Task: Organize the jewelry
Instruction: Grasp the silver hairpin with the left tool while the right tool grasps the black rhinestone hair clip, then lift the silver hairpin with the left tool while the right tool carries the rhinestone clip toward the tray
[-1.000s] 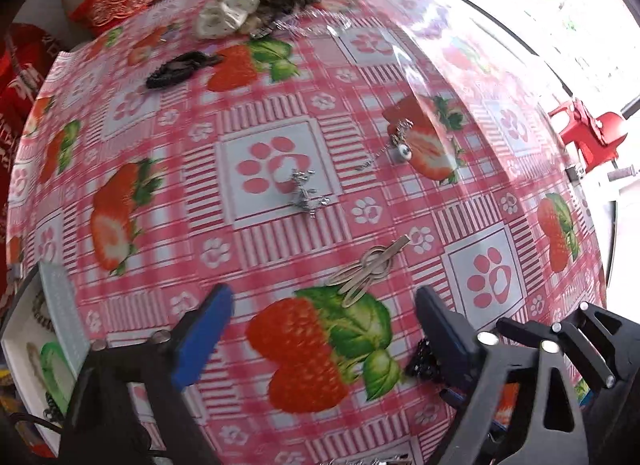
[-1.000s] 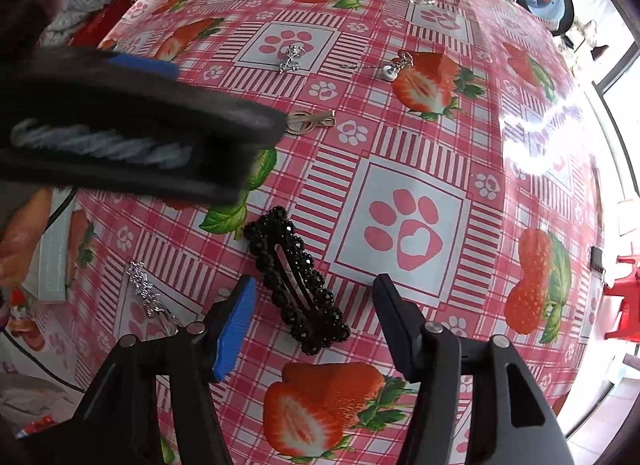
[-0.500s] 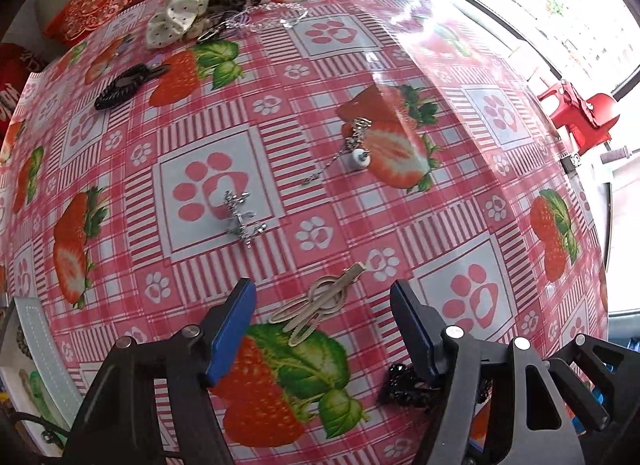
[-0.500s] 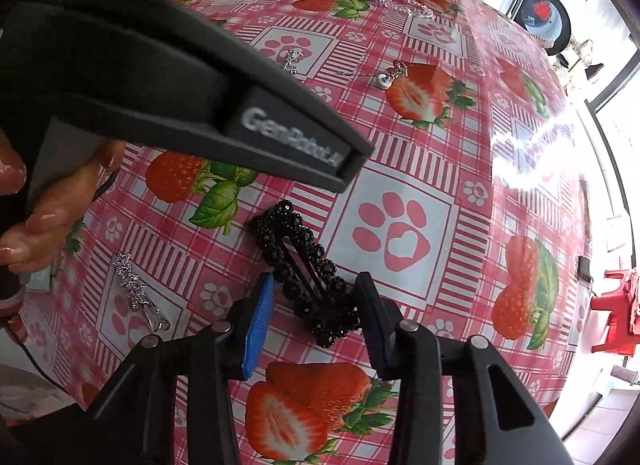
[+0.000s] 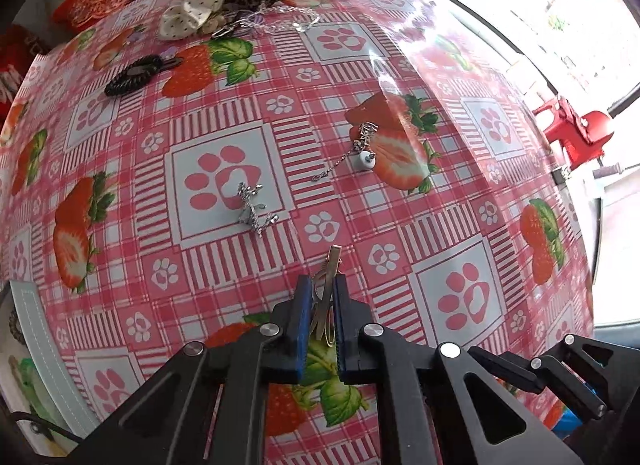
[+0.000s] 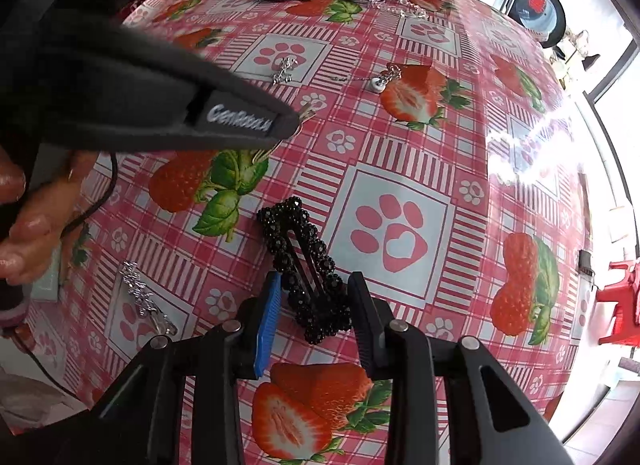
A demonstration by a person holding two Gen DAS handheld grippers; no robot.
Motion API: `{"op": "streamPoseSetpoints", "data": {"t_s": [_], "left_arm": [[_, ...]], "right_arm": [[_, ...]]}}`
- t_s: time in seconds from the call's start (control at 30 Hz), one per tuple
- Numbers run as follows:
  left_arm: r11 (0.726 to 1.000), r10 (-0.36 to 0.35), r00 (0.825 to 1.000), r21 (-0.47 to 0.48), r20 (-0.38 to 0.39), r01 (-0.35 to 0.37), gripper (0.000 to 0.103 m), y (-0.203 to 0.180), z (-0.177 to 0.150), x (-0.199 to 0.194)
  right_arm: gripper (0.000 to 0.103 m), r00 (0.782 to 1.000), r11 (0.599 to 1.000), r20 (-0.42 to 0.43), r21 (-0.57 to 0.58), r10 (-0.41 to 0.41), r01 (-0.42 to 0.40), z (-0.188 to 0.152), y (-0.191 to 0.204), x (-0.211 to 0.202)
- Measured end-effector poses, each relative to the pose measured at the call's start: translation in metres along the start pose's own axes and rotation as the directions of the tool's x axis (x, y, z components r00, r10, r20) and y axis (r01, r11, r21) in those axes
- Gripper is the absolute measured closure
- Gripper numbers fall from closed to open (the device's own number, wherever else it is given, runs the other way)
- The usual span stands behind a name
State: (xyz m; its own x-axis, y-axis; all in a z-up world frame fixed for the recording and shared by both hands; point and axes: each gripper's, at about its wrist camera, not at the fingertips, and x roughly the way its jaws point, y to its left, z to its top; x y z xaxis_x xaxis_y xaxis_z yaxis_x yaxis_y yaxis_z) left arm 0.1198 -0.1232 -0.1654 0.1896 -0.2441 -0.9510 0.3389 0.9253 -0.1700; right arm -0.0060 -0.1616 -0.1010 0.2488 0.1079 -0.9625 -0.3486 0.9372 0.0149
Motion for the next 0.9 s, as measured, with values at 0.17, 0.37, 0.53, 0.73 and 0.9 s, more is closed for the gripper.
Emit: {"op": "streamPoseSetpoints", "data": {"t_s": [0.17, 0.37, 0.53, 0.73, 0.9], "left_arm": [[0.999, -0.019, 1.0, -0.046, 0.008, 0.02, 0.097, 0.014, -0.007, -0.017], [0.999, 0.001, 1.0, -0.053, 0.011, -0.001, 0.097, 0.027, -0.018, -0.038], [0.996, 0.024, 1.0, -0.08, -0.001, -0.024, 0.097, 0.023, -0.018, -0.039], [0.994, 0.057, 0.998, -0.095, -0.016, -0.058, 0.097, 0.019, -0.019, -0.035], [0.992, 0.066, 0.998, -0.109, -0.022, -0.068, 0.097, 0.017, -0.017, -0.034]], "right_arm": [[0.066, 0.999, 0.997, 0.006, 0.058, 0.051, -0.051, 0.006, -0.01, -0.01], [0.066, 0.997, 0.99, 0.001, 0.117, 0.075, -0.075, 0.01, -0.019, -0.015], [0.066, 0.998, 0.987, -0.008, 0.143, 0.069, -0.067, 0.008, -0.025, -0.021], [0.066, 0.998, 0.979, -0.017, 0.196, 0.064, -0.06, 0.001, -0.041, -0.023], [0.066, 0.998, 0.972, -0.008, 0.23, 0.055, -0.052, -0.003, -0.055, -0.03]]}}
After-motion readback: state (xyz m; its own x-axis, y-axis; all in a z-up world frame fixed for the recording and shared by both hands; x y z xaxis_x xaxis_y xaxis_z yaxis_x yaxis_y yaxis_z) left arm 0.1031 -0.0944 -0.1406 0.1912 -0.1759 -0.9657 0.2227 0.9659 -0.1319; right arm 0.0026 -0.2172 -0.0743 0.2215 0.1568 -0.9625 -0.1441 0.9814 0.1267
